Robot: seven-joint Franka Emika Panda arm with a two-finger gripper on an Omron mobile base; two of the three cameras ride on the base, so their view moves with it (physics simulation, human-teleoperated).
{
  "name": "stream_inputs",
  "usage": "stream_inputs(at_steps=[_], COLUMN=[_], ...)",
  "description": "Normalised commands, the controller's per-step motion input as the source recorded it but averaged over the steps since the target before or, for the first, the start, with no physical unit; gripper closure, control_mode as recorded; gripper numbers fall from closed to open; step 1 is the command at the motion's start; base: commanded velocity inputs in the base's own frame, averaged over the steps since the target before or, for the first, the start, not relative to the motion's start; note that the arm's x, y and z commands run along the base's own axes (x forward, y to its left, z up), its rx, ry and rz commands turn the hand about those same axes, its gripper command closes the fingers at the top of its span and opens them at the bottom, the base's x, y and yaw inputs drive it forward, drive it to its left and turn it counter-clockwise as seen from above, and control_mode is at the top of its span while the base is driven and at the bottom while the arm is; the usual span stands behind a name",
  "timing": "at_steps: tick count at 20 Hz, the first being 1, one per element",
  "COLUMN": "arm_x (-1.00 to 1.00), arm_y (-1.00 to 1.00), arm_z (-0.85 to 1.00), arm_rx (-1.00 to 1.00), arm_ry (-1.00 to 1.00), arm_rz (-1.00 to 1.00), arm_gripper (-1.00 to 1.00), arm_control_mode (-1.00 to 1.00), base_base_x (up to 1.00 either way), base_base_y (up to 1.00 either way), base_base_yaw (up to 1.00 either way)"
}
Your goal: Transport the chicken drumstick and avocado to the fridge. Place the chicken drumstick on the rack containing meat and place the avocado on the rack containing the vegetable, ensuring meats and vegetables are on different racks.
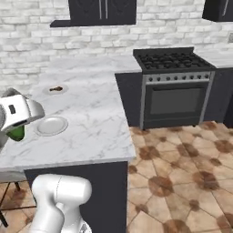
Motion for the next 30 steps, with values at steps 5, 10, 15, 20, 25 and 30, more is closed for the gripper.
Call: stream_inputs(at_steps=[5, 10, 15, 20, 25, 30], arm_x=[0.00, 0.00, 0.00, 0.00, 0.00, 0.00], arm_y=[0.00, 0.00, 0.00, 0.00, 0.00, 0.00], arm_z=[0.00, 0.00, 0.00, 0.00, 0.00, 0.00], arm_rx=[0.00, 0.00, 0.00, 0.00, 0.00, 0.00], arm_ry=[0.00, 0.00, 0.00, 0.00, 0.00, 0.00], arm_rz=[0.00, 0.00, 0.00, 0.00, 0.00, 0.00], arm_gripper=[1.00, 1.00, 1.00, 1.00, 1.00, 1.00], arm_control_mode=[1.00, 1.00, 1.00, 1.00, 1.00, 1.00], base_base_x=[0.00, 0.00, 0.00, 0.00, 0.00, 0.00], base_base_y=[0.00, -0.13, -0.44, -0.19, 0.00, -0.01], base_base_yaw=[-1.00, -0.91, -0.81, -0.91, -1.00, -0.96])
